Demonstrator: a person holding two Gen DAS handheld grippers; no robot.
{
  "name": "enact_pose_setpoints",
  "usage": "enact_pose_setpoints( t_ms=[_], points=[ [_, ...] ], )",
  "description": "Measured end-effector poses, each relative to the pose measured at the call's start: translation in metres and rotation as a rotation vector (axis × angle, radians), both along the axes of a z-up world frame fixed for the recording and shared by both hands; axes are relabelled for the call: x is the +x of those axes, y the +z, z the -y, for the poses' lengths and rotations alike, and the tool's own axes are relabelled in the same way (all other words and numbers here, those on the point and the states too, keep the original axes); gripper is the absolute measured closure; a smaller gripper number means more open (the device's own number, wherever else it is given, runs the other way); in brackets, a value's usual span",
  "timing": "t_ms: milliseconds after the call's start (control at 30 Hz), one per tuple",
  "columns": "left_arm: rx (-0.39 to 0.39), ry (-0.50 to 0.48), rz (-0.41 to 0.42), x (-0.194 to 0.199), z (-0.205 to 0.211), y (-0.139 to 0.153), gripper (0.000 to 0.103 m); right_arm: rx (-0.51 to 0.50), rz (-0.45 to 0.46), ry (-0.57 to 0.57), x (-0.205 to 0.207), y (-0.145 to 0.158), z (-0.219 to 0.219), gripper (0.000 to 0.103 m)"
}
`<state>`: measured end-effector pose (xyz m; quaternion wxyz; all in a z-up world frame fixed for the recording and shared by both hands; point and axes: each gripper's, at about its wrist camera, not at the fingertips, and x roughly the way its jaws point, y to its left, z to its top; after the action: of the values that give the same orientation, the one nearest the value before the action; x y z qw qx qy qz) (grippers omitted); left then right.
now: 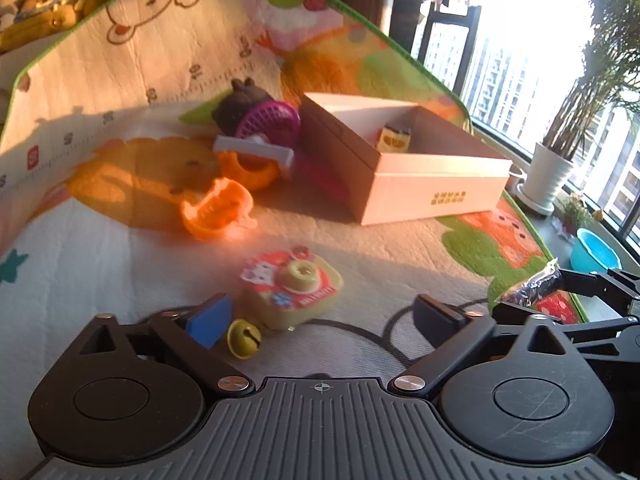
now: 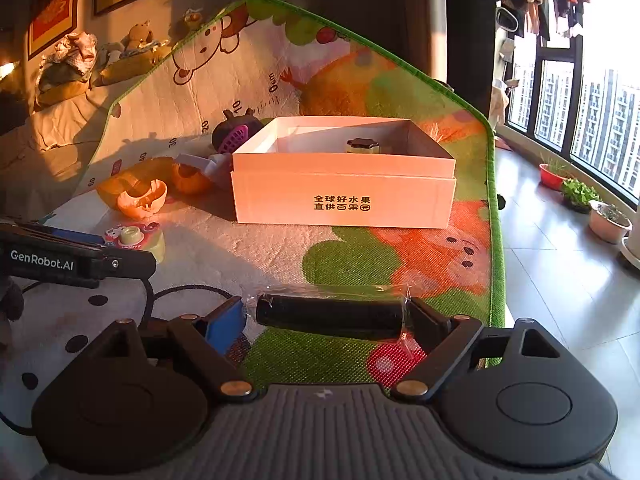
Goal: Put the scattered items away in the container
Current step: 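Grasp the pink Hello Kitty toy with the left tool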
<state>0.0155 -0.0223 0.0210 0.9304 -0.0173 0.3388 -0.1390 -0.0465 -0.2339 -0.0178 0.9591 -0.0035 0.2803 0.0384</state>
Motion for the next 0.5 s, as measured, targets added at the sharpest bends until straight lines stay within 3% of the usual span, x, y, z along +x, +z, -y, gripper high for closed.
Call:
enact_pose_setpoints(
  t_ms=[67,200,267,400,500],
  points=[
    [0.010,0.013,0.004,-0.003,0.003,0.001,0.022,0.010,0.000,0.005,0.000,0.000,0.001,0.016],
    [-0.121,0.023,-0.013,-0.014,-0.016,0.009,0.020,0.014,0.005,0.012,-0.001,0.000,0.000,0.016],
    [-0.180,-0.034,-0.015,-0.019,-0.021,0.012,0.010,0.018,0.007,0.013,-0.001,0.000,0.001,0.016],
    [-0.272,-0.181,-0.059,-0.024,-0.016,0.012,0.008,0.020,0.009,0.013,-0.001,-0.001,0.001,0.016],
    [-0.243,-0.148,-0.112,-0.016,-0.013,0.000,0.007,0.017,0.009,0.013,-0.001,-0.001,0.001,0.016]
  ],
)
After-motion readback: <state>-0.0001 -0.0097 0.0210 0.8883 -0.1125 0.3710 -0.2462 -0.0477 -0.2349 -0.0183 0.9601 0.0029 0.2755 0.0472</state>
